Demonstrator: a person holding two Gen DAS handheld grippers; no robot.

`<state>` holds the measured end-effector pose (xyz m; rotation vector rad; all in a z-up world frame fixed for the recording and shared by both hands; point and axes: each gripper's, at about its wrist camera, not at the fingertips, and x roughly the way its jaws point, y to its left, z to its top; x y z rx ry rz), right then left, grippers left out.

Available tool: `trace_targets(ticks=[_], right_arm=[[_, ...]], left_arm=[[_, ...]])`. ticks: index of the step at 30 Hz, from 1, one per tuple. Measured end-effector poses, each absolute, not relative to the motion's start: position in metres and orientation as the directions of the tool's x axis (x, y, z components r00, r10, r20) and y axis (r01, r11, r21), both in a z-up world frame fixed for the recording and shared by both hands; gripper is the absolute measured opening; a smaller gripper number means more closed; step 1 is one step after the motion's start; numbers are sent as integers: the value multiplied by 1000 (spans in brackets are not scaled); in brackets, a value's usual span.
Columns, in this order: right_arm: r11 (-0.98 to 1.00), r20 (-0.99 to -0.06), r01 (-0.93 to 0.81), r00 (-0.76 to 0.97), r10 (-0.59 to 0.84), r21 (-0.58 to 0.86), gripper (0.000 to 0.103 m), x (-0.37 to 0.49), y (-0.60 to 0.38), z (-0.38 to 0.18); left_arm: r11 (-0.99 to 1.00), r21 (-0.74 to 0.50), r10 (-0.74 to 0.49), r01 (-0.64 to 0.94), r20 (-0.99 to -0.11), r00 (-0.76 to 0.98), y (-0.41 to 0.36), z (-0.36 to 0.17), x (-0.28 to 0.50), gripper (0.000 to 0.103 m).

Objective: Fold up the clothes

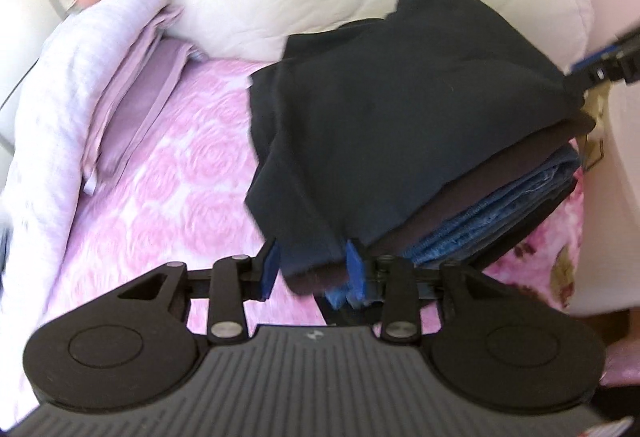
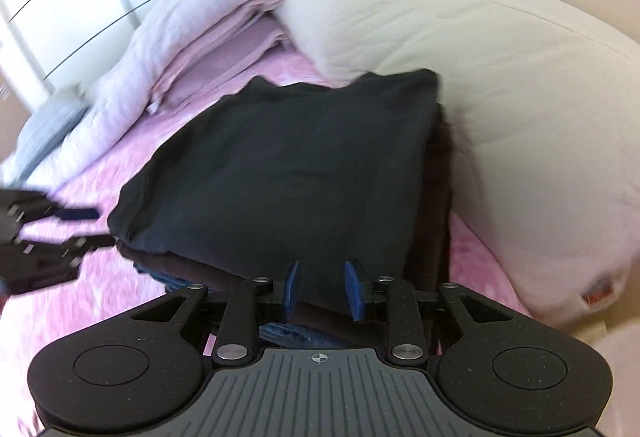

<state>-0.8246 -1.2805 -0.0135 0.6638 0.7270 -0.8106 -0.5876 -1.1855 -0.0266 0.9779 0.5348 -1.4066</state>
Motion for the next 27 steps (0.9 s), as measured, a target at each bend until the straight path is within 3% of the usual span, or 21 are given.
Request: trace_targets(ticks=[1, 3, 5, 13, 27], right_arm=[[504, -777, 828, 479, -409, 246, 78, -827, -1275, -11], [471, -770, 844, 473, -428, 256, 90, -833, -1265, -7], [449, -769, 850, 475, -427, 275, 90, -836, -1255, -5], [406, -804, 875, 431, -409, 263, 91, -844, -1211, -6], [304, -803, 947, 258, -537, 100, 91, -828, -1078, 50]], left_arm=[[-89, 236, -562, 968, -814, 147, -1178, -23, -587, 40], [-40, 209, -546, 977, -823, 154, -1163, -19, -587, 43], [-1, 186, -532, 983, -832, 157, -1149, -16, -589, 49], [88, 97, -510, 991, -850, 129, -1113, -10, -597, 100], [18, -12, -623, 1000, -782, 2, -1025, 26, -601, 100]])
